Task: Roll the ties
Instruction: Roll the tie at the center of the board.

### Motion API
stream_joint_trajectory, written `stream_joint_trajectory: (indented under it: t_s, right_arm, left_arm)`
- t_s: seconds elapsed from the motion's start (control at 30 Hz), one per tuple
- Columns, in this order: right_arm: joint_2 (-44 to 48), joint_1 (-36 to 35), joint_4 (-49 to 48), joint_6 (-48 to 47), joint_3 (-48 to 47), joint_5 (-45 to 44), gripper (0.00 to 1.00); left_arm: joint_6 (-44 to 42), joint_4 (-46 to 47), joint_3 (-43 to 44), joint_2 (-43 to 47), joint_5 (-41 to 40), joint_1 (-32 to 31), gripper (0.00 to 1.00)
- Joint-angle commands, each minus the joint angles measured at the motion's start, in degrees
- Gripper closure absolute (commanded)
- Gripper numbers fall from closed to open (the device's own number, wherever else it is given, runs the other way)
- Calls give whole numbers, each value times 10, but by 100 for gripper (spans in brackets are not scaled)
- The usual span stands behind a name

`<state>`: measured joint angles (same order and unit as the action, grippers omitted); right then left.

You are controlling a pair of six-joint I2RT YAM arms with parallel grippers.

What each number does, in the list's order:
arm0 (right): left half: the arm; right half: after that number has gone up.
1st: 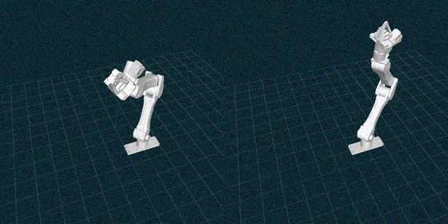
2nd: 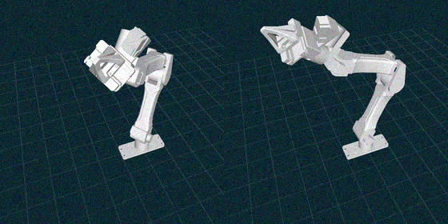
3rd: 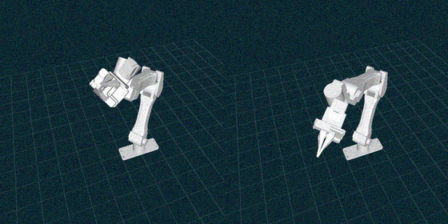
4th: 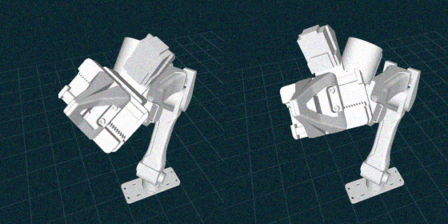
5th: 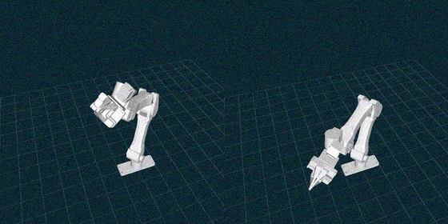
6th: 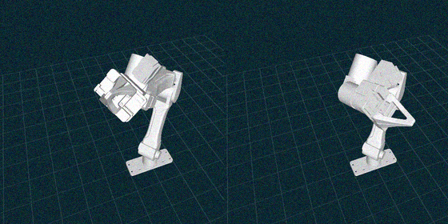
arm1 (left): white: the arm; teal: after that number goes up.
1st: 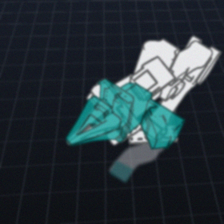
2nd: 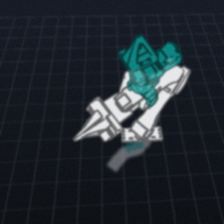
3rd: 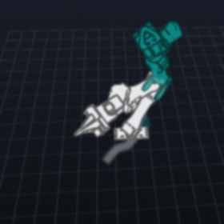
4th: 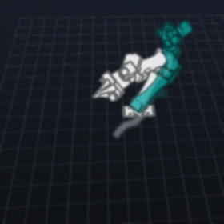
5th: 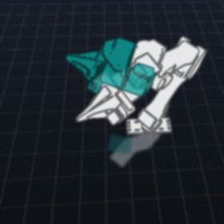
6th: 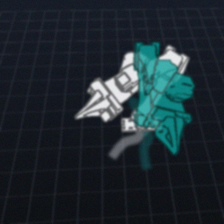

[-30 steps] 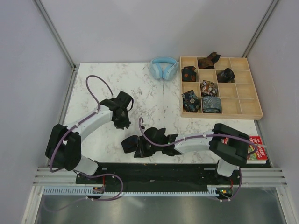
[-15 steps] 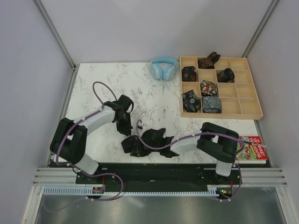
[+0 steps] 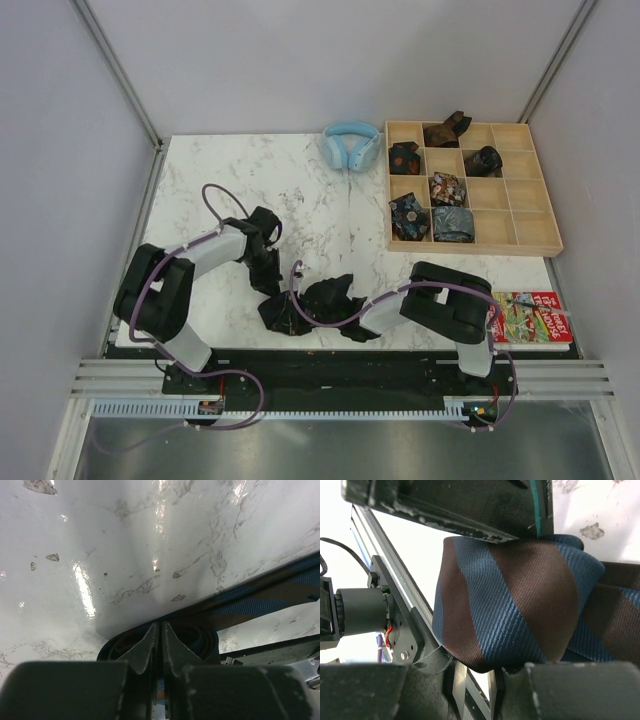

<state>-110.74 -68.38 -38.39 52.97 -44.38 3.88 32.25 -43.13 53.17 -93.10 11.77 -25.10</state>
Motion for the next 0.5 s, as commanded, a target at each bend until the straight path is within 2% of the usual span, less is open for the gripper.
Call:
stream_joint_trajectory:
  t_s: [0.0, 0.1, 0.3, 0.33, 0.4, 0.43, 0.47]
  right_arm:
    - [-26, 9, -5, -25, 11, -31, 73]
    - [-35, 10, -12, -23, 10, -24, 73]
    - [-4, 9, -29, -11, 48, -6, 72]
    - [15, 10, -36, -7, 58, -5, 72]
    - [36, 9, -48, -4, 81, 6, 69]
    - [58, 8, -49, -3, 86, 9, 69]
    - [70, 7, -46, -3, 97, 14, 68]
  left_arm:
    - [-41, -21, 15, -11, 54, 8, 92]
    - [-44, -27, 19, -10, 55, 9, 92]
    - [-35, -52, 37, 12, -11, 19, 66]
    - [-35, -56, 40, 16, -17, 19, 59]
    - [-32, -65, 52, 23, -44, 22, 52]
    - [-25, -67, 55, 36, -64, 23, 39]
    - [-22, -69, 57, 43, -73, 23, 35]
